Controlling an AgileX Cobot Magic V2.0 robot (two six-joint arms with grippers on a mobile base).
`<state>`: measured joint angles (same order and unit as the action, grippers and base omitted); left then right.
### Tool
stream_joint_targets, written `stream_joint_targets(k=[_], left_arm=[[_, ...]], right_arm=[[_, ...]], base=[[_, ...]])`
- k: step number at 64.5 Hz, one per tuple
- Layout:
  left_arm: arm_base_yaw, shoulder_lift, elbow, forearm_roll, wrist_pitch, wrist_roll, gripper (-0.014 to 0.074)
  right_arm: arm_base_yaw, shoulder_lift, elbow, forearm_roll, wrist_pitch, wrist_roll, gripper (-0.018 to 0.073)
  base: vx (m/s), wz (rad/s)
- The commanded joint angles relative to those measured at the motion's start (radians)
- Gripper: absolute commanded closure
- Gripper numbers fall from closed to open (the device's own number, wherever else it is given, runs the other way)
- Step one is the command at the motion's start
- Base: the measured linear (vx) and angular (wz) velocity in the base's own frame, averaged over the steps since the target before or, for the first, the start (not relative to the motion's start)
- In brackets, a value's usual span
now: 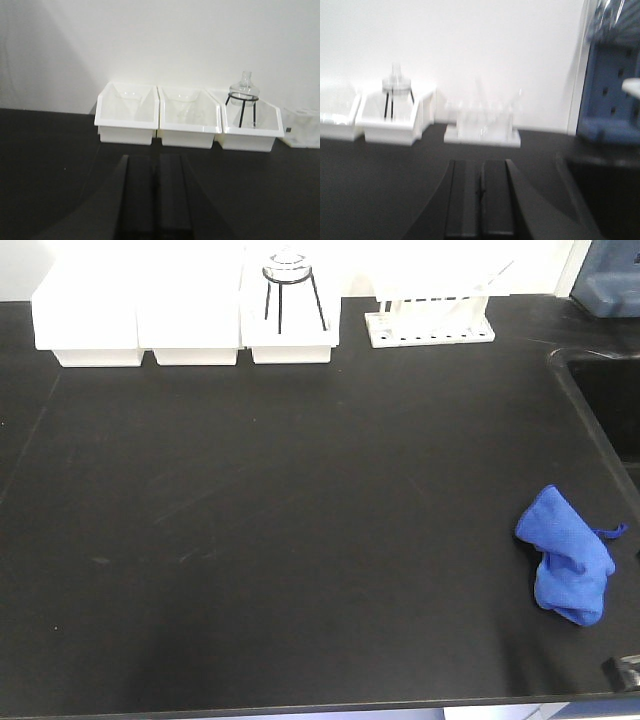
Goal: Wipe right workspace with blue cloth
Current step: 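Move the right gripper toward the blue cloth beside the sink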
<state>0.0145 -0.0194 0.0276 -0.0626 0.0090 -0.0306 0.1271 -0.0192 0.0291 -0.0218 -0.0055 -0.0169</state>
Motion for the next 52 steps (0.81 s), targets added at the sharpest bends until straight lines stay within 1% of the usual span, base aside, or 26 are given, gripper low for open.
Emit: stream_joint_targets(k=[1,7,9,13,18,22,26,32,35,40,44,52], left_arm=[[0.000,-0.008,0.024,-0.006,-0.142,-0.009,0.0602],[0.000,-0.008,0.022,-0.011,-0.219,-0.010,0.0602],[0.000,-0.008,0.019,-0.011,-0.257,-0.016,0.0602],[-0.002,-0.008,-0.009,-0.011,-0.324,-0.037,0.0602],[-0.002,-0.007,-0.078,-0.011,-0.333,-0.038,0.0602],[-0.002,-0.005,-0.157,-0.007,-0.308,-0.033,0.0602],[-0.002,0.017,-0.242,0.003,-0.250,-0.029,0.0602],[-0.002,0.087,-0.355,0.063,-0.138,-0.023,0.0602],[-0.002,0.143,-0.400,0.079,-0.093,-0.024,0.0602],[-0.002,0.212,-0.448,0.077,-0.046,-0.024,0.0602],[-0.002,0.263,-0.458,0.076,-0.041,-0.024,0.0602],[-0.002,0.325,-0.457,0.075,-0.009,-0.028,0.0602]], right_arm=[[-0.006,0.000,0.013,-0.003,-0.214,-0.001,0.0567],[-0.006,0.000,0.010,0.004,-0.324,0.029,0.0567],[-0.006,0.000,0.002,0.004,-0.333,0.051,0.0567],[-0.006,0.000,-0.043,0.002,-0.314,0.082,0.0567],[-0.006,0.000,-0.127,-0.008,-0.258,0.081,0.0566],[-0.006,0.005,-0.223,-0.021,-0.187,0.063,0.0565],[-0.006,0.026,-0.316,-0.034,-0.091,0.017,0.0564],[-0.006,0.096,-0.443,-0.035,0.054,-0.053,0.0564],[-0.006,0.141,-0.489,-0.035,0.085,-0.092,0.0564],[-0.006,0.225,-0.529,-0.036,0.091,-0.170,0.0564],[-0.006,0.289,-0.526,-0.035,0.097,-0.223,0.0564],[-0.006,0.415,-0.526,-0.021,0.166,-0.231,0.0564]], base=[[0.00,0.00],[0.00,0.00],[0.00,0.00],[0.00,0.00],[0.00,0.00],[0.00,0.00],[0.00,0.00],[0.00,0.00],[0.00,0.00],[0.00,0.00],[0.00,0.00],[0.00,0.00]])
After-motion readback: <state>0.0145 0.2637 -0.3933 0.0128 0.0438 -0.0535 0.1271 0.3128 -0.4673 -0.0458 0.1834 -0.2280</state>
